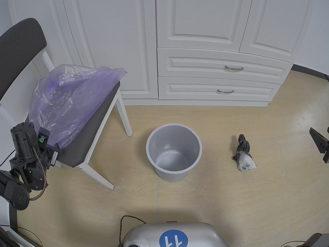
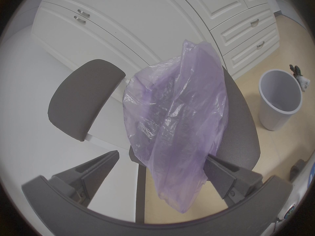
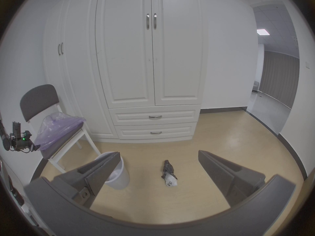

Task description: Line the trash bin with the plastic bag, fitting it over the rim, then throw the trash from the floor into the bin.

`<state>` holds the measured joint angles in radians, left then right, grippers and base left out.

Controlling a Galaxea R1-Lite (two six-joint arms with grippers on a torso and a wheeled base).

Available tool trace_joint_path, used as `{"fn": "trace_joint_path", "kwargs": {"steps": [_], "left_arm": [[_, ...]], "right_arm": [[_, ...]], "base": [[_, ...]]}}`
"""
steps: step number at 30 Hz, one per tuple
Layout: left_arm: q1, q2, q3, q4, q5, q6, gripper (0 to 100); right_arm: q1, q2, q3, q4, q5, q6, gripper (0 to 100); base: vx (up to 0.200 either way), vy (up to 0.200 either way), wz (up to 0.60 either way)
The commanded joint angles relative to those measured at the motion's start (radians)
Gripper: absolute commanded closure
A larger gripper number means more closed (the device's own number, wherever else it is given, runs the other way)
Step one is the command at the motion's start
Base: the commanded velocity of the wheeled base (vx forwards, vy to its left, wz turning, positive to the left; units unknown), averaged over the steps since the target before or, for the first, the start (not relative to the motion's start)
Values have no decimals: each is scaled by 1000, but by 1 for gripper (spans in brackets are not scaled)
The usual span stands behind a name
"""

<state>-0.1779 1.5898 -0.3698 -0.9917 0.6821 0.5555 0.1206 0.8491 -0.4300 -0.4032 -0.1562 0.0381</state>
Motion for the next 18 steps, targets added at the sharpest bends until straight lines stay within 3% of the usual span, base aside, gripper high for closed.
{"fn": "trace_joint_path", "kwargs": {"steps": [1, 12, 18], "left_arm": [[1, 16, 8, -24, 0, 4, 0], [38, 61, 3, -74, -3, -3, 0], [51, 65, 15, -104, -62, -49, 0]], "right_arm": [[1, -30, -1, 0, 21, 0, 0], [1, -67, 2, 1, 47, 0, 0], [1, -78, 10, 9, 86, -26, 0]], "base": [[0, 0, 0], [0, 0, 0], [0, 0, 0]]}}
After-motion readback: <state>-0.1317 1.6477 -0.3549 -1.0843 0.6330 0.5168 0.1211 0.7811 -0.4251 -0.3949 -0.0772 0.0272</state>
